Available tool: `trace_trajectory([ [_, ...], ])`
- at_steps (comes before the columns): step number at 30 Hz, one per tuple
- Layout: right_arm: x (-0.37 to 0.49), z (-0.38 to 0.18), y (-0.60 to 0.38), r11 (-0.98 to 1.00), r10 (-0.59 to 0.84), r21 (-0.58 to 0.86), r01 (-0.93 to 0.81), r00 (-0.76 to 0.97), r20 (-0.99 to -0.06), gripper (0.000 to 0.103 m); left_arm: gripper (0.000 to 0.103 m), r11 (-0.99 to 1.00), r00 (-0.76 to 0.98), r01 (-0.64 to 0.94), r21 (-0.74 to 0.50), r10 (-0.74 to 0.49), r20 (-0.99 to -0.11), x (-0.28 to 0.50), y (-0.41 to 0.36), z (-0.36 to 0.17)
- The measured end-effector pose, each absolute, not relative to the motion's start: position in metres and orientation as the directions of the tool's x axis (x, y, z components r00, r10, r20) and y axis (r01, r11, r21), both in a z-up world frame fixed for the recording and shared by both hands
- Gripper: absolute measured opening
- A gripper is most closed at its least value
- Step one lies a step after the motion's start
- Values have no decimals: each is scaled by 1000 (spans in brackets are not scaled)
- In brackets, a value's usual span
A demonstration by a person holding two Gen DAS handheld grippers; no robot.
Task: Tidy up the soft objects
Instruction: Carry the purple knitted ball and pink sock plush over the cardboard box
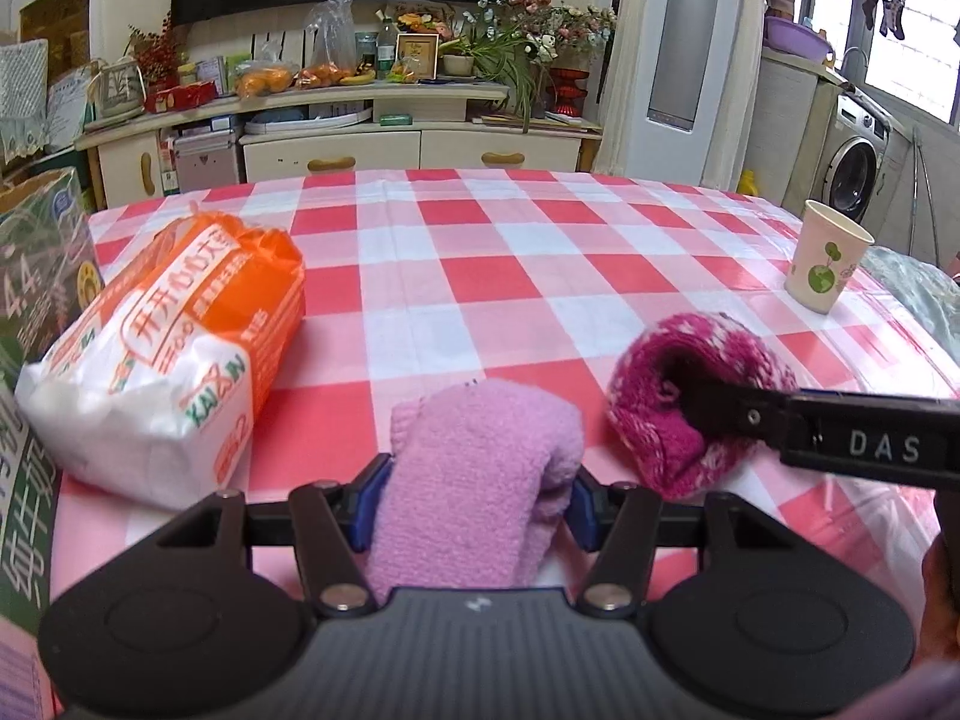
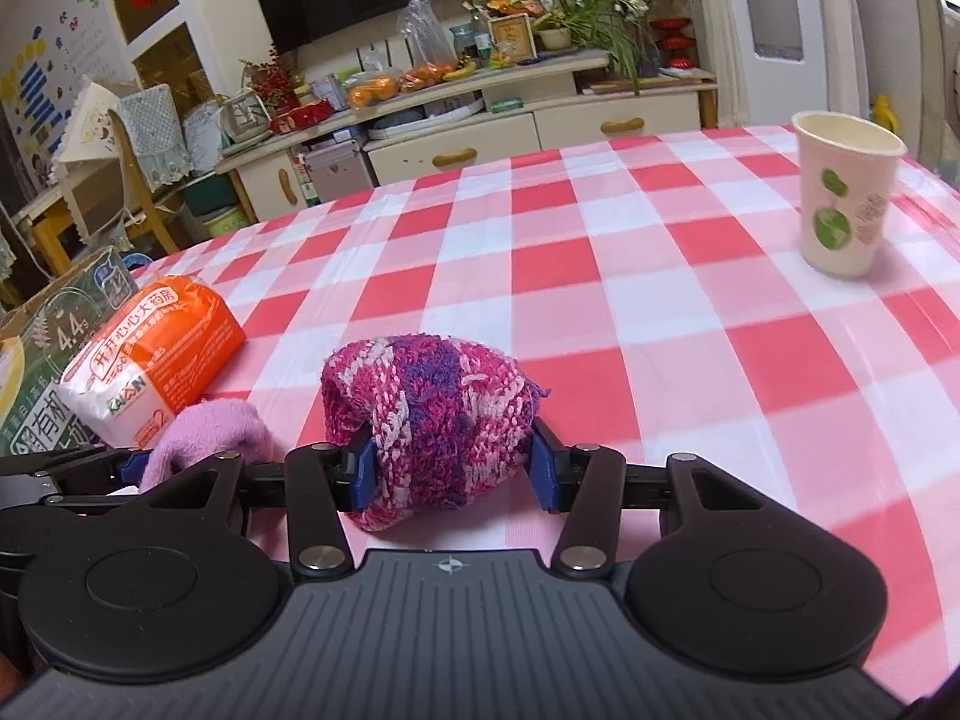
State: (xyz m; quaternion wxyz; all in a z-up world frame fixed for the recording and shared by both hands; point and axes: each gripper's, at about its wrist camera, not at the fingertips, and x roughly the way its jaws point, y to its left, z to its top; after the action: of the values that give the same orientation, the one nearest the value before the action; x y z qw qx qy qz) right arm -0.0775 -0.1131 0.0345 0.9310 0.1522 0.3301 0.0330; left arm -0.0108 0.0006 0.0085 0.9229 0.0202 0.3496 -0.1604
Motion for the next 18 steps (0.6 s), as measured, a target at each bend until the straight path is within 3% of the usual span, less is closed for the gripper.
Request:
trace_trajectory([
  [18, -120, 45, -105, 963, 82, 248, 102, 768, -635, 54, 57, 955, 686, 275, -115, -278, -673, -41, 15, 28],
])
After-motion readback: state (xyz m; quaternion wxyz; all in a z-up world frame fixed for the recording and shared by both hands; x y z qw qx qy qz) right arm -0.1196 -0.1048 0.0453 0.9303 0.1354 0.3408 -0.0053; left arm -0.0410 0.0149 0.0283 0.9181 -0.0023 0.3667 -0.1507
